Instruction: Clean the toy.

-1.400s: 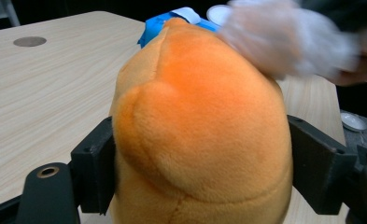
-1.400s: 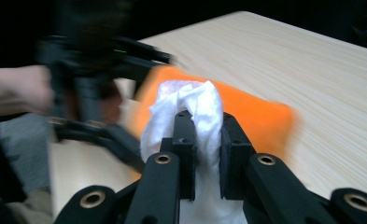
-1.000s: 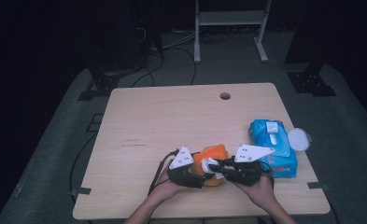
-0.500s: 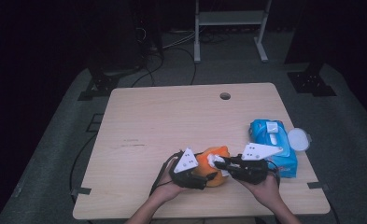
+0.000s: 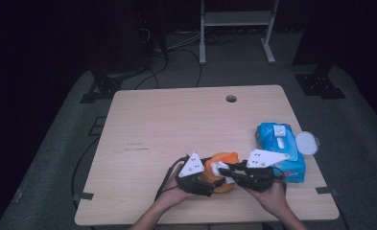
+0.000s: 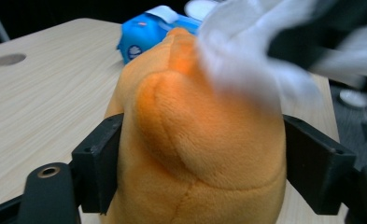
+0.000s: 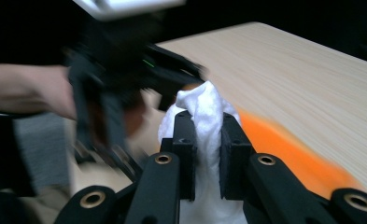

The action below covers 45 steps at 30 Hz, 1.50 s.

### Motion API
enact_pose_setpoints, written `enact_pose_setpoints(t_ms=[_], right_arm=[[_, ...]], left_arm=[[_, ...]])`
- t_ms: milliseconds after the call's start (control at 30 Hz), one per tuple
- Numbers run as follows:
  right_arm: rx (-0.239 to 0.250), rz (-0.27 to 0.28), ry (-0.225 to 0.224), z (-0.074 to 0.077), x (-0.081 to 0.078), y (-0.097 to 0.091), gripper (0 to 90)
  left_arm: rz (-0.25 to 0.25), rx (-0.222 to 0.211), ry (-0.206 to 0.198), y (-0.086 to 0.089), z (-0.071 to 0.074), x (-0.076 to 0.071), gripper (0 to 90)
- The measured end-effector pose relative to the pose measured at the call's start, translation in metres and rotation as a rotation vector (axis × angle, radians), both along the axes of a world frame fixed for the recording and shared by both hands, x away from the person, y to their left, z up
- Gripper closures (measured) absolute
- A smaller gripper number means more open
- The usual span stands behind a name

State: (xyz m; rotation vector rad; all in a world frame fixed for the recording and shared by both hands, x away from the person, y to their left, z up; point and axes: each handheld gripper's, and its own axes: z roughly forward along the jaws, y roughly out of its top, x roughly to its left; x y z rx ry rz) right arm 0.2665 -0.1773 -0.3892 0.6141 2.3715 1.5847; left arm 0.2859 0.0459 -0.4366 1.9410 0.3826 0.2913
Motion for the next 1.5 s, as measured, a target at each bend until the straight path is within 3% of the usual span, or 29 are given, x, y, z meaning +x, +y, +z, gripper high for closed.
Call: enact_pose_setpoints(t_ms=[67,133,300,433,467,567,700,767,833,933,1067,1167,1233,1400,1500], right_arm=[[-0.033,0.026,-0.026,0.003,-0.004,0.011,78.9],[-0.045,0.020,-0.039,0.004,-0.003,0.011,78.9],[-0.029,-0.085,0.000,-0.002,0.015,-0.023,78.8],[-0.027,-0.107,0.019,-0.007,0.015,-0.032,78.8],[-0.022,-0.097,0.013,-0.006,0.013,-0.029,78.8],[0.002,-0.026,-0.002,0.001,0.005,-0.013,78.7],[-0.046,-0.008,-0.031,0.006,0.003,-0.004,78.7],[-0.077,-0.035,-0.033,0.004,0.007,-0.009,78.7],[-0.063,-0.041,0.031,-0.001,0.015,-0.023,78.7],[-0.072,-0.048,0.047,-0.002,0.014,-0.032,78.7],[-0.034,0.029,0.060,0.001,0.005,-0.015,78.7],[-0.076,0.068,0.027,0.005,-0.001,-0.003,78.7],[-0.085,0.052,0.027,0.004,0.002,-0.007,78.7],[-0.092,-0.061,0.079,-0.009,0.023,-0.046,78.7],[-0.077,-0.079,0.092,-0.010,0.025,-0.049,78.7]], left_arm=[[-0.021,0.028,-0.035,-0.003,0.000,-0.004,22.2],[-0.021,0.023,-0.035,-0.002,0.000,-0.004,22.1],[-0.041,0.012,-0.004,0.004,0.000,0.000,16.9],[-0.025,-0.006,0.057,0.004,-0.003,0.004,10.2],[-0.031,-0.001,0.050,0.003,-0.004,0.003,12.1],[-0.066,0.046,-0.035,-0.005,-0.004,-0.008,19.3],[-0.104,0.107,-0.146,-0.012,-0.003,-0.020,24.5],[-0.108,0.105,-0.145,-0.010,-0.004,-0.020,24.3],[-0.116,0.093,-0.130,-0.011,-0.006,-0.019,22.4],[-0.129,0.116,-0.153,-0.015,-0.006,-0.020,20.2],[-0.135,0.120,-0.152,-0.015,-0.009,-0.022,19.3],[-0.135,0.129,-0.168,-0.014,-0.010,-0.024,19.2],[-0.131,0.121,-0.158,-0.013,-0.009,-0.023,19.3],[-0.129,0.088,-0.144,-0.011,-0.013,-0.019,19.3],[-0.125,0.075,-0.151,-0.013,-0.016,-0.019,19.1]])
